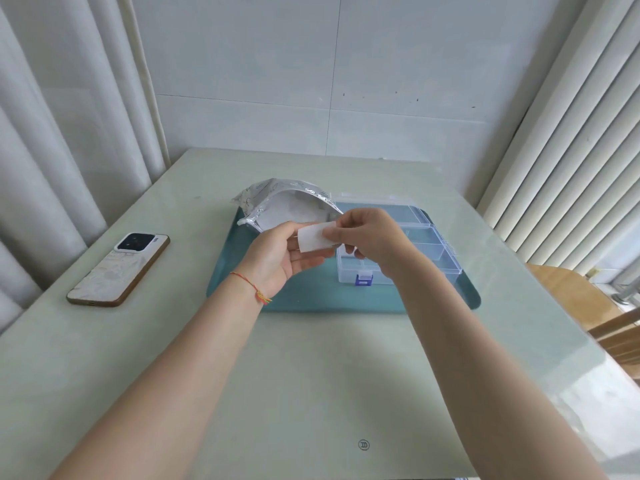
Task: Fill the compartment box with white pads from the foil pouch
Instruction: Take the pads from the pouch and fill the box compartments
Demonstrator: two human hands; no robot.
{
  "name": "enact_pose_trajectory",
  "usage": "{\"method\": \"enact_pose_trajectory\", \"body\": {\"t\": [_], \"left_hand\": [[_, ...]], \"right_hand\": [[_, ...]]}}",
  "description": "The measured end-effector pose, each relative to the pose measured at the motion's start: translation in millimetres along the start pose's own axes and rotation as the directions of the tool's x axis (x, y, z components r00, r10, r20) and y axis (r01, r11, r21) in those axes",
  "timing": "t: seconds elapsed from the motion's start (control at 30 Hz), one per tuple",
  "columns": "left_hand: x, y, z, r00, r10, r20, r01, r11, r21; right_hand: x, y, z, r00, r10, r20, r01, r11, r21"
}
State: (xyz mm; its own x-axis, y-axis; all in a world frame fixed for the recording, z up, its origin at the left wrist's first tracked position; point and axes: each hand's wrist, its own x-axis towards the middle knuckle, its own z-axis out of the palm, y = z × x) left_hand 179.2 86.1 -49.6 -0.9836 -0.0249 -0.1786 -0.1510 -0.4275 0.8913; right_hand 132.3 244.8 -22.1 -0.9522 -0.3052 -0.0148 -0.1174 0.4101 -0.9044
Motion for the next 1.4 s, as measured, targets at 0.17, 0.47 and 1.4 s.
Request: {"method": "enact_pose_trajectory", "body": {"t": [0.17,0.47,1.4], "left_hand": [[-2,0,-4,1.0,-0.015,-0.001,0.015,1.0,-0.006],[-2,-1,-3,1.0,-0.008,-0.013,0.007,0.999,-0.036],[-1,-2,-13,0.998,0.057,-0.022,-0.049,0.962,0.268]], "right_hand": [[2,-3,0,1.0,0.029,-0.014,-0.029,0.997,-0.068],[0,-3,-1,0.998,0.059,-0.003,-0.058,0.998,0.004],[10,-2,-6,0.991,0.058,0.117,-0.043,0.991,-0.129]]}}
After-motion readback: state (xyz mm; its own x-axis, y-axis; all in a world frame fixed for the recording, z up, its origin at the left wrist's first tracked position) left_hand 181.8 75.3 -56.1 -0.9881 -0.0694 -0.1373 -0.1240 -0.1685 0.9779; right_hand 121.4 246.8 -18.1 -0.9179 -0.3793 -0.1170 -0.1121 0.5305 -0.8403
